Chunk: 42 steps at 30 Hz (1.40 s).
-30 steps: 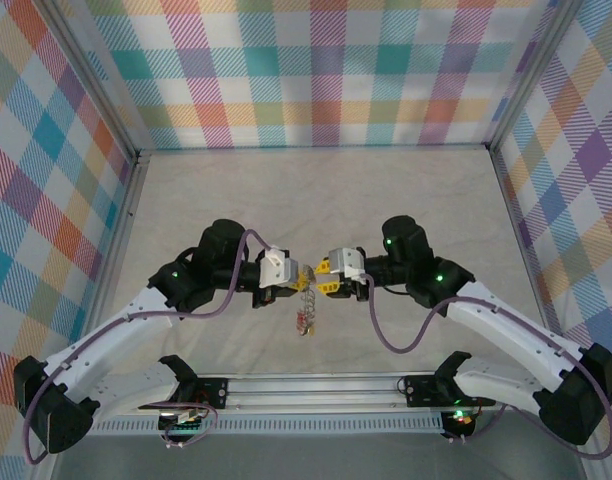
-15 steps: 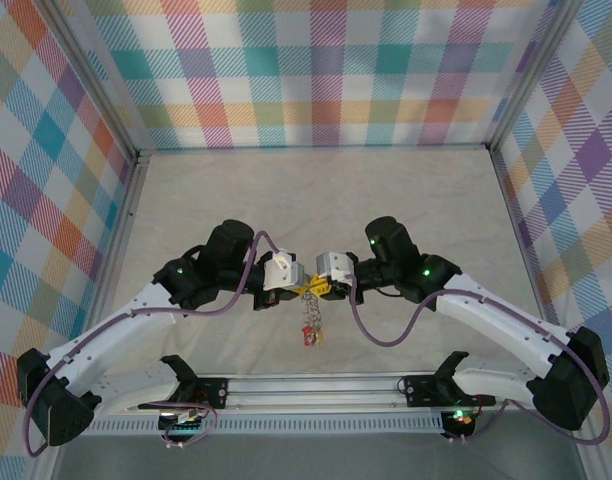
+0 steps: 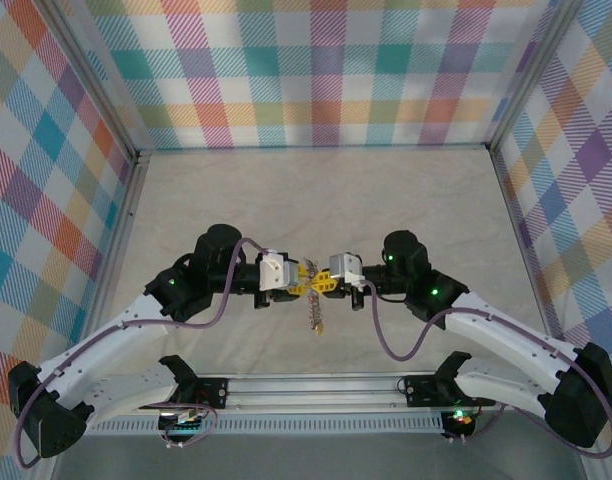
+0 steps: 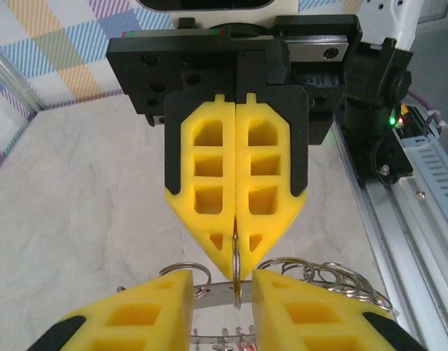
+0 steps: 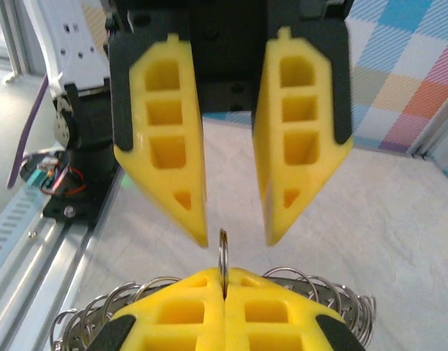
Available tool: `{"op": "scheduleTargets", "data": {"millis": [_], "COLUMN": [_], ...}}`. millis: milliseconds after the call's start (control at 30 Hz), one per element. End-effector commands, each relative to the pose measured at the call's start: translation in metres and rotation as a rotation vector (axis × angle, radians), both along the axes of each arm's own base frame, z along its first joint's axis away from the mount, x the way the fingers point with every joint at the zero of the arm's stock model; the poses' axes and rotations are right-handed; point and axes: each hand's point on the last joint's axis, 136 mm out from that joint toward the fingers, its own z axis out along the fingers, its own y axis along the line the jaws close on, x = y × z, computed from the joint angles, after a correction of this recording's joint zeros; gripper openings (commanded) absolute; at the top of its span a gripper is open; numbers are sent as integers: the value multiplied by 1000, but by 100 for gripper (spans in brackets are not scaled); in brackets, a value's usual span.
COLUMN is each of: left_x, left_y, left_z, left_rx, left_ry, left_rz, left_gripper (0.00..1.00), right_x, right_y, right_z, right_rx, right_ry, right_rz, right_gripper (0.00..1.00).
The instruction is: Put the keys on the keyring
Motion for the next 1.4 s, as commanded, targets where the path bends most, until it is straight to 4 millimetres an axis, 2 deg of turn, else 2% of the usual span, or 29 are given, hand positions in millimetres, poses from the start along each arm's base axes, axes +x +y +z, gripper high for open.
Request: {"op": "scheduleTargets", "data": {"millis": [0,200,267,367,467,500,600,767,833,1167,1367], "left_x": [-8,-7,-5,-2,3,5,12,12,14,14,13], "left_y": [-8,-10,-9,-8,-6,-5,1,8,9,1,-4], "left_z": [12,13,13,17,17,16,5,-15,-13,-3,-1], "left_rx": [-53,-48,-55,-58,-48,-34,71,283,311,323,304], "left_ry": [-32,-25,-32,-29,-35,-39,-24,-62,-78,-84,-73], "left_rz": [-65,-64,-52,-28,4,15,61,65,73,41,28], "left_gripper": [24,23,16,0,0,0,0,0,0,0,0], "right_x": [-7,-9,-9,-7,-7,-6,-3,-2,3,11,13], "right_y": [1,1,1,2,2,1,-2,-7,-8,-1,4], "right_z": [50,54,53,49,39,36,27,10,7,3,3], "right_rx": [176,211,228,224,177,154,73,-55,-67,-55,-51], "right_ry": [-64,-52,-43,-35,-45,-53,-60,-57,-61,-4,50], "right_rz": [37,51,49,43,42,34,13,-2,-30,-48,-47], "right_gripper": [0,0,0,0,0,6,15,23,27,29,25]}}
